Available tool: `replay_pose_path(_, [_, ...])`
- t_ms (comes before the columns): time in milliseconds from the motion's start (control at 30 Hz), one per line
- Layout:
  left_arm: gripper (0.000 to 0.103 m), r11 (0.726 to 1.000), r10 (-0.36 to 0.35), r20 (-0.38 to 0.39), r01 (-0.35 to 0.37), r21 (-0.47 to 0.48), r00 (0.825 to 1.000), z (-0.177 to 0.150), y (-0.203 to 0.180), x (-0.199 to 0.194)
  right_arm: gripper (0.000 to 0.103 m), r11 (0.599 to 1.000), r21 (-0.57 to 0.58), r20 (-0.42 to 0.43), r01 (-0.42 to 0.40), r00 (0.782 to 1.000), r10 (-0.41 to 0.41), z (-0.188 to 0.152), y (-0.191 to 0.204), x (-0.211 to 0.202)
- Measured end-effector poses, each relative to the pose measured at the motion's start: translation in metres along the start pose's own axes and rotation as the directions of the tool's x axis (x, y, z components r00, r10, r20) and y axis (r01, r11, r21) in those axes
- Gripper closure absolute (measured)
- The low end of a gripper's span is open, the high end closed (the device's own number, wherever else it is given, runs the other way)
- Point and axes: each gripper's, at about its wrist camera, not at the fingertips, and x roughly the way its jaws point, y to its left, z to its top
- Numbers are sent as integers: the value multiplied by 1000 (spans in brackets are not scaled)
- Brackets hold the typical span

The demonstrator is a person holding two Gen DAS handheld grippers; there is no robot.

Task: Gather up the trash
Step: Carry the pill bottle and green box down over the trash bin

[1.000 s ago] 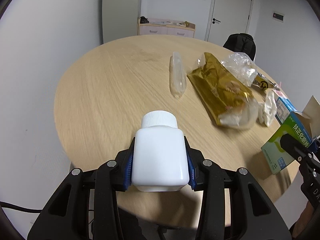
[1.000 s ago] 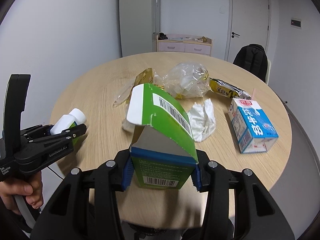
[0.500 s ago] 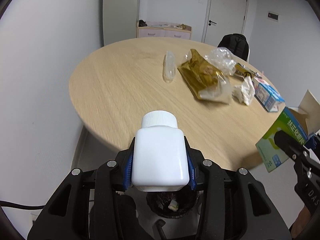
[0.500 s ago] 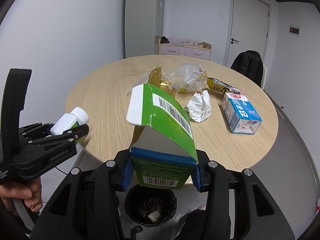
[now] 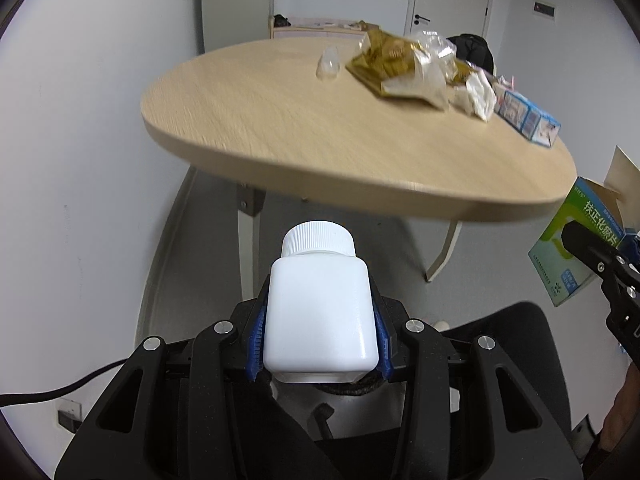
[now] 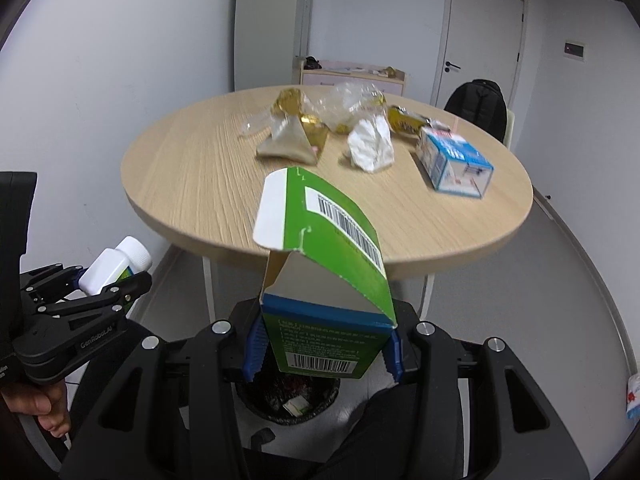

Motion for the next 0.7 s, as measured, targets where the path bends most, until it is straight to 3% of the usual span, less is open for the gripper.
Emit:
replay_pose_path(267, [62, 1000, -7, 14, 6, 28, 1000, -18, -7, 19, 59, 1000, -4, -23, 4, 1000, -4, -23, -1, 19])
replay_pose_path(433, [62, 1000, 4, -18, -4, 24, 1000, -23, -5, 44, 59, 1000, -14, -50, 9, 999, -9, -32, 2, 39])
replay_pose_path(700, [62, 999, 44, -16, -44, -8, 999, -22, 3, 76, 59, 998, 2, -97, 66, 993, -66, -39, -6, 77])
